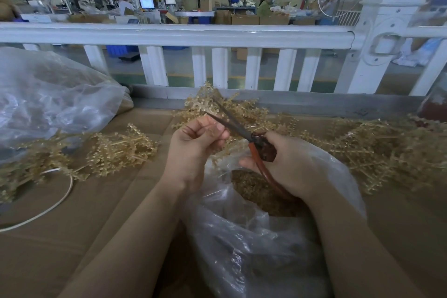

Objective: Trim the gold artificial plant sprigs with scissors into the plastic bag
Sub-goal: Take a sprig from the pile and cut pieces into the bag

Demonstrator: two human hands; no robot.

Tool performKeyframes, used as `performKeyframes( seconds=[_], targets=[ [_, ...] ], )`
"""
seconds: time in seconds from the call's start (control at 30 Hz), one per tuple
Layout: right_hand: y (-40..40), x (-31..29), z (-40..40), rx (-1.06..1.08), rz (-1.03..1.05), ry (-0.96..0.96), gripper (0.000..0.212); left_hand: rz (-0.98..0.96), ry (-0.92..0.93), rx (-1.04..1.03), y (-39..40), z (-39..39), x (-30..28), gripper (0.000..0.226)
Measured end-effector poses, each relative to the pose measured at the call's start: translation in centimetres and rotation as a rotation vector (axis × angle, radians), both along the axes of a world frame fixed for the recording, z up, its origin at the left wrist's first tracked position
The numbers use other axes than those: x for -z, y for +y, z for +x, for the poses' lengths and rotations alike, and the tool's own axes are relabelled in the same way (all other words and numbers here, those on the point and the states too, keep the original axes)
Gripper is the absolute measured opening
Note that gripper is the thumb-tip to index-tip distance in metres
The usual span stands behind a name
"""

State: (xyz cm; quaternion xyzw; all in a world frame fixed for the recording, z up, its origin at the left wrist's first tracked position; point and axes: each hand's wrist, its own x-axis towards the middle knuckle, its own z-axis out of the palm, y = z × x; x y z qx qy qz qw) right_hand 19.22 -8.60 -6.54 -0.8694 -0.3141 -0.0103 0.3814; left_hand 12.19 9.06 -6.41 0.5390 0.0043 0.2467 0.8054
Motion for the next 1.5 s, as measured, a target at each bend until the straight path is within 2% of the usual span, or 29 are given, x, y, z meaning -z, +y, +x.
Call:
performKeyframes(
  seconds=[0.07,0.2,0.37,0.6,0.77,0.9,1.1,1.2,1.33,1.5],
  targets=[
    [0.1,-0.1,-0.2,0.004,-0.029,-0.041,0.067,0.014,-0.008,-0.002,-0.1,0.0,0.1,0.013],
    [0.1,-0.1,-0.3,0.03,-0.014,-0.028,0.072,0.048,-0.015,-0.007,-0.2,0.0,0.1,0.012],
    [0.1,-0.2,-0.3,0.039,-0.033,-0.092,0.066,0.07,-0.012,-0.003,-0.1,0.1,0.1,0.013],
    [0.2,0.3,0.1,0.054,-0.019,-0.095,0.079,0.057,-0.011,0.022,-0.1,0.1,0.1,0.014],
    [0.2,0.3,-0.1,0.016,0.004,-0.091,0.059,0.063,-0.009,0.032,0.1,-0.1,0.0,0.01],
    [0.2,0.6,0.1,0.035,-0.007,-0.099,0.074,0.067,-0.007,0.022,0.1,-0.1,-0.1,0.009],
    [0.1,0.9,0.5,0.079,-0.044,-0.14,0.085,0.044,-0.01,0.015,0.3,-0.2,-0.2,0.009],
    [0.1,0.9,0.6,0.088,-0.063,-0.169,0.086,0.056,-0.003,0.009,0.2,-0.2,-0.2,0.012],
    [0.1,1.0,0.6,0.077,-0.03,-0.173,0.073,0.072,0.002,0.02,0.0,-0.3,-0.5,0.008],
    [0.1,0.9,0.5,0.075,-0.026,-0.189,0.079,0.093,0.006,0.042,-0.3,-0.4,-0.5,0.008]
  ],
)
